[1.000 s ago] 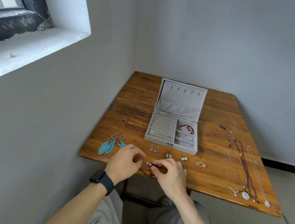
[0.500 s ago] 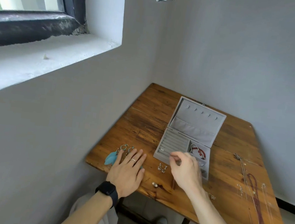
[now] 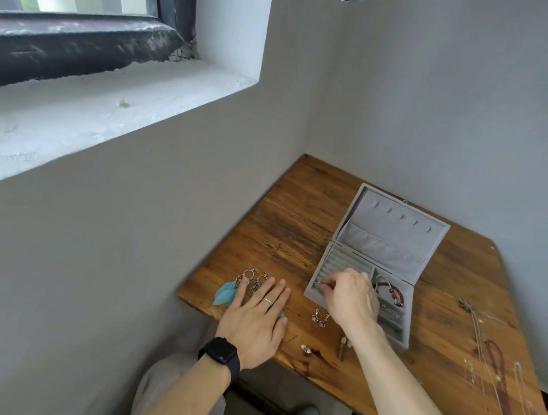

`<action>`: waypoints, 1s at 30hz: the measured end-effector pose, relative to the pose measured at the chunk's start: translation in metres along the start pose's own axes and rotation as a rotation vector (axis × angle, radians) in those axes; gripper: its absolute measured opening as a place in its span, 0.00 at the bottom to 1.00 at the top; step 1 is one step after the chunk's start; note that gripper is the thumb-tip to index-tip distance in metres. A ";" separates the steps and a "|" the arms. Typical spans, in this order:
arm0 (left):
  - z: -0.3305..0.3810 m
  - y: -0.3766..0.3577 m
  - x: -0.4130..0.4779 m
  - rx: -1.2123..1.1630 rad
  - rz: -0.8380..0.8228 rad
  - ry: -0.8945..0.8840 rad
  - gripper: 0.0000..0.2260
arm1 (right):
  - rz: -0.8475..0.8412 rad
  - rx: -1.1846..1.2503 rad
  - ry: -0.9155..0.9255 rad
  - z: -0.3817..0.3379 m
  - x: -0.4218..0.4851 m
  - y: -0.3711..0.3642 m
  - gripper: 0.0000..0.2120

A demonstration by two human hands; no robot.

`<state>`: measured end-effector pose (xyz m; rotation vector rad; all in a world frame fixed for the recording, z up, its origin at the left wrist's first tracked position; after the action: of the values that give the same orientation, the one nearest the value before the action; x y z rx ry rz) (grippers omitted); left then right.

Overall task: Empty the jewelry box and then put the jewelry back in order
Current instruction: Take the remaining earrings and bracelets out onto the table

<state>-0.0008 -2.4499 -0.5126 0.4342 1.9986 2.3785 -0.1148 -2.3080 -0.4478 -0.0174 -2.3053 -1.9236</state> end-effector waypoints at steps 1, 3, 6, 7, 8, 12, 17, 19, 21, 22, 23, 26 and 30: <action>0.000 0.000 0.000 0.000 -0.001 0.000 0.28 | -0.008 0.007 -0.014 0.000 0.001 0.001 0.08; 0.001 0.000 0.000 0.001 -0.008 -0.002 0.28 | -0.033 0.026 -0.040 0.000 0.002 0.002 0.06; 0.001 0.000 0.000 -0.001 -0.016 0.000 0.29 | -0.088 0.037 -0.077 0.000 0.006 0.001 0.05; 0.001 0.000 0.000 -0.001 -0.019 0.001 0.29 | -0.109 0.036 -0.086 0.000 0.007 0.000 0.05; 0.001 0.000 0.000 0.002 -0.025 0.002 0.29 | -0.132 0.035 -0.092 -0.001 0.009 -0.001 0.06; 0.002 0.001 0.000 0.019 -0.057 0.009 0.29 | -0.257 -0.050 -0.078 -0.006 0.012 -0.007 0.13; 0.003 0.002 -0.001 0.013 -0.078 0.017 0.28 | -0.329 -0.129 -0.038 -0.009 0.011 -0.010 0.17; 0.003 0.002 -0.001 0.010 -0.077 0.017 0.28 | -0.331 -0.113 -0.028 -0.007 0.009 -0.010 0.16; 0.003 0.003 0.000 0.018 -0.075 0.011 0.28 | -0.313 -0.049 -0.025 -0.004 0.007 -0.008 0.13; 0.003 0.004 0.000 0.028 -0.077 0.003 0.28 | -0.290 -0.001 -0.022 -0.002 0.006 -0.005 0.12; 0.004 0.004 0.000 0.036 -0.078 -0.004 0.28 | -0.256 0.055 -0.015 0.000 0.004 -0.001 0.10; 0.004 0.004 0.000 0.033 -0.080 -0.010 0.28 | -0.140 0.270 0.005 0.006 -0.014 0.015 0.04; 0.003 0.002 0.000 0.016 -0.072 -0.007 0.28 | -0.079 0.555 -0.030 0.030 -0.067 0.023 0.06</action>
<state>0.0001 -2.4476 -0.5107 0.3642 1.9956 2.3179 -0.0491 -2.2692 -0.4376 0.1042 -2.8085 -1.2528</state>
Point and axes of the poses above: each hand's wrist, its own x-axis towards the middle knuckle, its own y-axis out of the back of the hand, z = x × y, the point moved 7 cm from there along x, towards the middle knuckle, and after that the axes turned 11 degrees about -y, right-handed, at the moved point
